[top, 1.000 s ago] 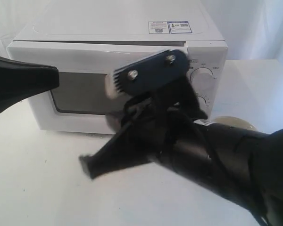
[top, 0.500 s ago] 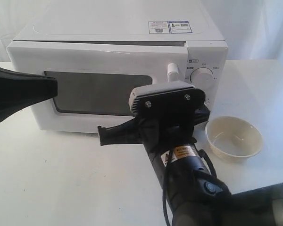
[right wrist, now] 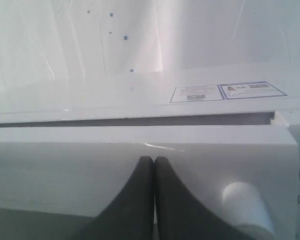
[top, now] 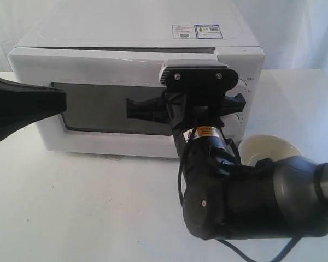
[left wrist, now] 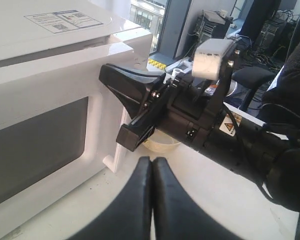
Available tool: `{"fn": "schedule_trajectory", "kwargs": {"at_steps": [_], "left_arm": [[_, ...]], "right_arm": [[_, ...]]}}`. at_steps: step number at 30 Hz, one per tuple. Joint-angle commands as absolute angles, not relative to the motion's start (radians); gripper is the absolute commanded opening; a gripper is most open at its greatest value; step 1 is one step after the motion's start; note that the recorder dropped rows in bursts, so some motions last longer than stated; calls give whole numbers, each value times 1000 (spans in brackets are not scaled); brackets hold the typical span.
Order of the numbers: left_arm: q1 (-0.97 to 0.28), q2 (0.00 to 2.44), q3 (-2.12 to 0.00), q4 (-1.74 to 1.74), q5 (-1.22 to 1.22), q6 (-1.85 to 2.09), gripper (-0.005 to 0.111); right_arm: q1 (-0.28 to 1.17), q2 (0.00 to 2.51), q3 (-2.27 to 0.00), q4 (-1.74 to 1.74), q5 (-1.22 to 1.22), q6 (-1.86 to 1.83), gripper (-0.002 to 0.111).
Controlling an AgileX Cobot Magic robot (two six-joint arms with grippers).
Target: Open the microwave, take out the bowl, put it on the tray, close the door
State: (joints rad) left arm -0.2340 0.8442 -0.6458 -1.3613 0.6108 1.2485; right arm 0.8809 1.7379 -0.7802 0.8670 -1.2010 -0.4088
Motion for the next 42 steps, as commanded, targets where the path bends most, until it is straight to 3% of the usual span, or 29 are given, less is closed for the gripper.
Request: {"fn": "schedule_trajectory", "kwargs": {"at_steps": [1,23,42], "left_arm": [[-236,837,-641,-1380,624,1245,0],[-236,837,-641,-1380,628,1245,0],[-236,837,-641,-1380,617,1245,0]], "right_arm": [[840,1738,-813,846,-1161,-403,0],[759,1874,-907,835,-1104,-403,0],[878,1725,-788,900,-1039,-474,0]]}}
